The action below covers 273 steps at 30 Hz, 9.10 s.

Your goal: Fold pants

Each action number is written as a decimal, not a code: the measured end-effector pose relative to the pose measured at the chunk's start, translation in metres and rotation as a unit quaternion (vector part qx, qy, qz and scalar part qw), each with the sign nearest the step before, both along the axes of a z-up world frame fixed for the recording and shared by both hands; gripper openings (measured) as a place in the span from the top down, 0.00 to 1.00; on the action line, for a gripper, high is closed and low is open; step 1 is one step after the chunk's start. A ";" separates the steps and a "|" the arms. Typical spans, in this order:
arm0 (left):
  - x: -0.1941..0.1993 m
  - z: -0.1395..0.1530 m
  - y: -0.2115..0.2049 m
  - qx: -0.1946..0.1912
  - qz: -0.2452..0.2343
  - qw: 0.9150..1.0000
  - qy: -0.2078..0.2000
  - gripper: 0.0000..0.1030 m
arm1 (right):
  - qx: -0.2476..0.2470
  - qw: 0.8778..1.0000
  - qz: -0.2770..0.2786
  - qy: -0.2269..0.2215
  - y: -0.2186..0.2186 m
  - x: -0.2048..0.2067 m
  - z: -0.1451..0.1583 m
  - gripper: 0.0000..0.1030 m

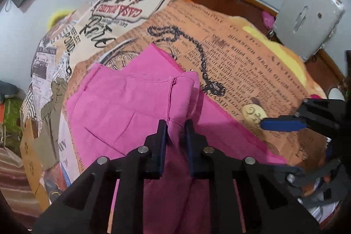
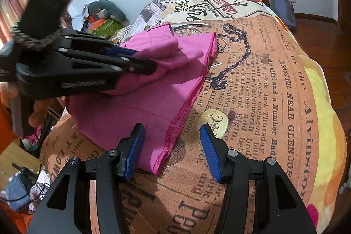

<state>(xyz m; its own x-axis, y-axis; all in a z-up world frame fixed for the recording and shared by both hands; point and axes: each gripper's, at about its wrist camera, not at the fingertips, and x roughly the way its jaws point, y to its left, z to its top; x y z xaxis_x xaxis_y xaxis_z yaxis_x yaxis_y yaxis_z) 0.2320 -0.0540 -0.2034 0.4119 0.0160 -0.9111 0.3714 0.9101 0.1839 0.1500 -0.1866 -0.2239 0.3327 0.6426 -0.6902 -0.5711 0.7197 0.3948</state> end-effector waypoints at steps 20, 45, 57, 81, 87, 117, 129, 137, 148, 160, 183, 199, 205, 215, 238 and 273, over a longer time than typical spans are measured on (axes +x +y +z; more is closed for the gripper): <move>-0.072 0.020 0.002 -0.082 -0.039 0.996 -0.006 0.86 | -0.050 0.998 -0.025 -0.017 -0.003 -0.010 0.012 0.53; -0.030 0.049 0.096 -0.085 0.124 0.985 -0.084 0.31 | -0.001 0.998 -0.053 -0.043 -0.004 0.006 0.042 0.53; 0.060 -0.020 0.135 -0.109 0.176 0.978 -0.020 0.28 | -0.040 0.998 -0.039 -0.015 -0.004 0.016 0.006 0.48; 0.032 -0.013 0.159 -0.135 0.179 0.974 -0.024 0.93 | -0.055 0.996 -0.064 -0.033 -0.007 0.030 0.026 0.48; -0.034 0.006 0.173 -0.166 0.205 0.963 -0.043 0.94 | -0.048 0.995 -0.066 -0.055 -0.004 0.022 0.043 0.47; -0.023 0.024 0.180 -0.147 0.192 0.967 -0.079 0.53 | -0.052 0.998 -0.015 -0.026 0.052 0.089 0.013 0.54; 0.009 -0.027 0.181 -0.165 0.192 0.967 -0.038 0.53 | -0.044 0.998 0.013 -0.034 0.061 0.095 0.007 0.87; 0.002 -0.029 0.187 -0.166 0.198 0.965 -0.050 0.54 | -0.048 0.994 0.020 -0.092 0.076 0.107 0.030 0.91; -0.009 -0.014 0.170 -0.108 0.170 0.975 -0.097 0.96 | -0.107 0.992 0.046 -0.054 0.095 0.119 -0.007 0.86; -0.020 0.017 0.178 -0.126 0.189 0.969 -0.097 0.94 | -0.077 0.993 0.043 -0.082 0.083 0.096 0.050 0.70; -0.074 -0.020 0.148 -0.106 0.139 0.982 -0.072 0.84 | -0.064 0.996 0.056 0.011 0.049 0.054 0.004 0.65; -0.086 0.006 0.196 -0.129 0.227 0.962 -0.082 0.51 | -0.054 0.998 -0.027 -0.027 0.012 0.067 0.035 0.48; -0.060 -0.003 0.199 -0.148 0.233 0.959 -0.071 0.36 | -0.063 0.998 -0.020 -0.020 0.024 0.082 0.025 0.47; -0.042 -0.031 0.212 -0.209 0.242 0.947 -0.028 0.26 | -0.071 0.996 0.005 0.046 0.035 0.105 -0.016 0.46; 0.006 -0.041 0.196 -0.236 0.215 0.948 0.005 0.16 | -0.012 0.996 0.057 0.063 0.054 0.127 -0.023 0.53; -0.011 0.020 0.170 -0.201 0.165 0.964 -0.063 0.85 | -0.001 0.998 0.044 -0.040 0.057 0.110 0.047 0.89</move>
<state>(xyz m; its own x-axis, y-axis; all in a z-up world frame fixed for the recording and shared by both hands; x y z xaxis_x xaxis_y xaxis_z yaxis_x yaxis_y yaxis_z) 0.2209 0.1156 -0.1829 0.5519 -0.1795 -0.8143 0.0481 0.9818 -0.1839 0.2598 -0.1299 -0.1769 0.3298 0.6704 -0.6647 -0.6618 0.6663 0.3437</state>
